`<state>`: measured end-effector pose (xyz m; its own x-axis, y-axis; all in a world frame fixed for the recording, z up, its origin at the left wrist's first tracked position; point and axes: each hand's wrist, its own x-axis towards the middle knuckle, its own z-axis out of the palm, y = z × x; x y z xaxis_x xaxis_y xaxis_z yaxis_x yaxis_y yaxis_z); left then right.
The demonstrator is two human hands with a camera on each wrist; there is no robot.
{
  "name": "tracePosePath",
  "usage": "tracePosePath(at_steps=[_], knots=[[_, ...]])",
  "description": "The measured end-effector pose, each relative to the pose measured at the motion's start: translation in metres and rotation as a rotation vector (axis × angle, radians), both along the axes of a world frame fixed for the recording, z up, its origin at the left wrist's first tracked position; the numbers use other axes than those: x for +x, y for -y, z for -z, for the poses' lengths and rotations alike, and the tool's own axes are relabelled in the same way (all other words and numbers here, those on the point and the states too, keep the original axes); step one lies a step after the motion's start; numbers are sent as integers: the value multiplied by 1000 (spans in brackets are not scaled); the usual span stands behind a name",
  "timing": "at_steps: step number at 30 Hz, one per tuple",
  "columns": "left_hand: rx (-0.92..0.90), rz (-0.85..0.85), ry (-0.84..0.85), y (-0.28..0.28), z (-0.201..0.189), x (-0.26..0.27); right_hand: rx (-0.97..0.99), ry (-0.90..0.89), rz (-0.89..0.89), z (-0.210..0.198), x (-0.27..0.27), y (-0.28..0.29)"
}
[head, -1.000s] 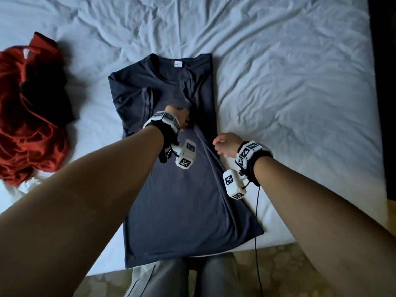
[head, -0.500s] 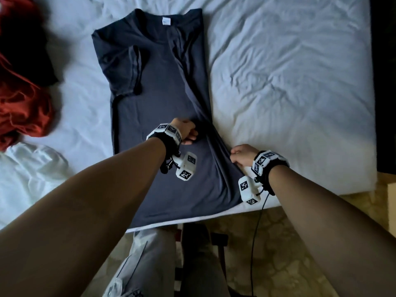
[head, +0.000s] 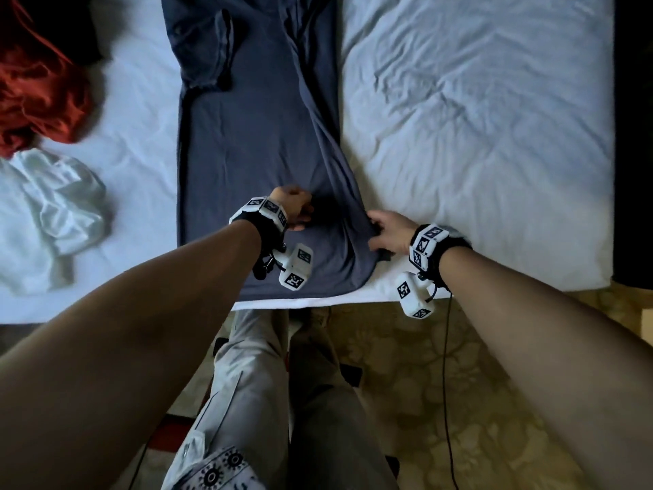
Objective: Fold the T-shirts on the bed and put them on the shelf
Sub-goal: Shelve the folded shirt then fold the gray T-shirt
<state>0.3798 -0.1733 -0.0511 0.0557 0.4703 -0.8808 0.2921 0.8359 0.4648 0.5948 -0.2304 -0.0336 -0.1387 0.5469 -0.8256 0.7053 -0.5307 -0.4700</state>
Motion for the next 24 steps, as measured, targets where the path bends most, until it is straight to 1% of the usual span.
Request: tracePosePath(at_steps=[2, 4, 8, 10, 13, 16, 18, 21, 23, 24], knots=[[-2, -23, 43, 12, -6, -1, 40, -12, -77, -10, -12, 3], [3, -33, 35, 23, -12, -3, 67, -14, -152, -17, -24, 6], [-69, -90, 62, 40, -21, -5, 81, -22, -198, -25, -52, 14], [-111, -122, 96, 47, -21, -8, 92, -20, -226, -19, -69, 20], [-164, -166, 124, 58, -17, -14, 106, 57, -297, -9, -88, 30], [-198, -231, 134, 66, -11, -19, 122, 89, -333, -2, -99, 37], [-196, -256, 105, 71, -6, -21, 84, 49, -303, 1, -102, 41], [-186, -242, 55, 78, -1, -25, -62, -120, -145, -2, -101, 46], [-172, -179, 9, 83, -1, -26, -31, -111, -114, -3, -96, 47], [-154, -130, -27, 86, 1, -28, 25, -59, -77, -2, -92, 46]])
